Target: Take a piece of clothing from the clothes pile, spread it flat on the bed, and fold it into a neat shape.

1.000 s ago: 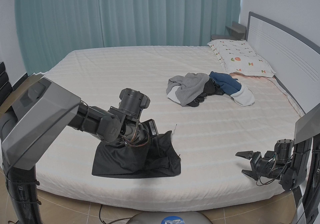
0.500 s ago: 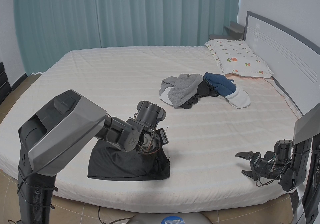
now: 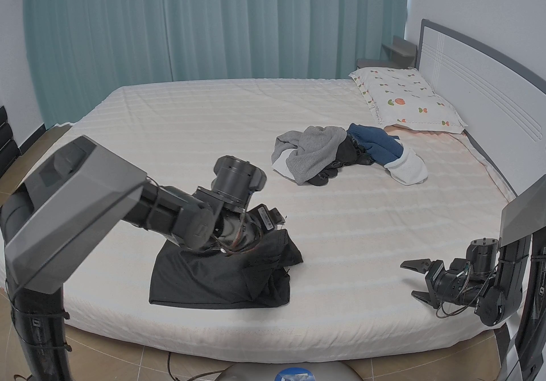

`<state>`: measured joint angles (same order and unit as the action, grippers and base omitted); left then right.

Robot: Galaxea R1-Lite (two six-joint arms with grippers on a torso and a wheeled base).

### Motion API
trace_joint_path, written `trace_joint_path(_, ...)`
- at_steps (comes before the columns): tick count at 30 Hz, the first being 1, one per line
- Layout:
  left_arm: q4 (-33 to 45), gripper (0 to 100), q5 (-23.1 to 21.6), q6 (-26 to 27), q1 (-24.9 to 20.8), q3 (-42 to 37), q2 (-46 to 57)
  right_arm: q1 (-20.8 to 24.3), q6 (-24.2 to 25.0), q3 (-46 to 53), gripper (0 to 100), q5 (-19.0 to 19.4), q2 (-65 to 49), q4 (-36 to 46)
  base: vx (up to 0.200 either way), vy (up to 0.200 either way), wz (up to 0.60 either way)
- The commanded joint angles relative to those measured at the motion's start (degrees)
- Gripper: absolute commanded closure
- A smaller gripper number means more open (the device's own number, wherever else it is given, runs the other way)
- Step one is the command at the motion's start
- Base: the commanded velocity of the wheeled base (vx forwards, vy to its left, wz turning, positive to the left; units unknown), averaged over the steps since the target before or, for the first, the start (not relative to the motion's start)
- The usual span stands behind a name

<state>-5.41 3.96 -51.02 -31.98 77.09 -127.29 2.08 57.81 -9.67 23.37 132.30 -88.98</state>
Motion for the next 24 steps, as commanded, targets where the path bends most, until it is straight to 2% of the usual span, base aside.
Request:
trace_joint_path(1,-0.12,0,-3.7,-2.86,3.85,-3.88,5.92,0.02,0.02,0.09,0,0.01,0.06,-0.93,0.0,0.0,0.0)
trace_joint_path(2,-0.04,0,-3.87,-3.12,4.03,-3.88,6.01,0.02,0.02,0.09,0,-0.08,0.06,-0.93,0.0,0.0,0.0)
trace_joint_path(4,0.05,0,-7.74,-6.46,7.19,-4.5,6.27,0.02,0.02,0.17,0,-0.08,0.06,-0.93,0.0,0.0,0.0)
trace_joint_path(5,0.05,0,-7.74,-6.46,7.19,-4.5,6.27,0.02,0.02,0.17,0,-0.08,0.06,-0.93,0.0,0.2,0.0)
trace_joint_path(6,-0.21,0,-9.94,-6.73,9.83,-5.81,6.53,0.02,0.02,0.17,0,-0.08,0.06,-0.93,0.0,0.2,0.0)
trace_joint_path(12,-1.97,0,-16.97,-7.08,17.3,-11.09,6.09,0.55,-0.85,-0.7,0,-0.52,0.32,-0.93,0.0,0.2,0.0)
trace_joint_path(14,-4.17,0,-18.11,-7.17,19.14,-12.93,5.74,1.52,-1.29,-1.06,0,-1.84,1.2,-0.93,0.0,0.2,0.0)
trace_joint_path(15,-6.01,0,-18.55,-7.17,20.29,-14.25,5.39,2.31,-1.65,-1.58,0,-3.86,1.82,-0.93,0.0,0.2,0.0)
trace_joint_path(16,-6.01,0,-18.55,-7.17,20.29,-14.25,5.39,2.31,-1.65,-1.58,0,-3.86,1.82,-0.93,0.0,0.2,0.0)
trace_joint_path(17,-9.62,0,-18.82,-7.34,21.87,-15.83,4.34,3.72,-2.09,-3.25,0,-8.25,2.87,-0.85,0.0,0.2,0.0)
trace_joint_path(19,-11.73,0,-18.82,-7.34,22.84,-16.36,3.54,4.95,-2.44,-4.57,0,-10.89,3.13,-0.85,0.0,0.2,0.0)
trace_joint_path(22,-12.08,0,-18.99,-7.34,23.54,-16.36,2.75,6.97,-3.05,-4.83,0,-11.5,2.08,-0.76,0.0,0.2,0.0)
trace_joint_path(24,-12.34,0,-18.99,-7.25,23.89,-16.45,1.7,9.25,-6.48,-4.92,0,-11.94,-1.44,0.74,0.0,0.2,0.0)
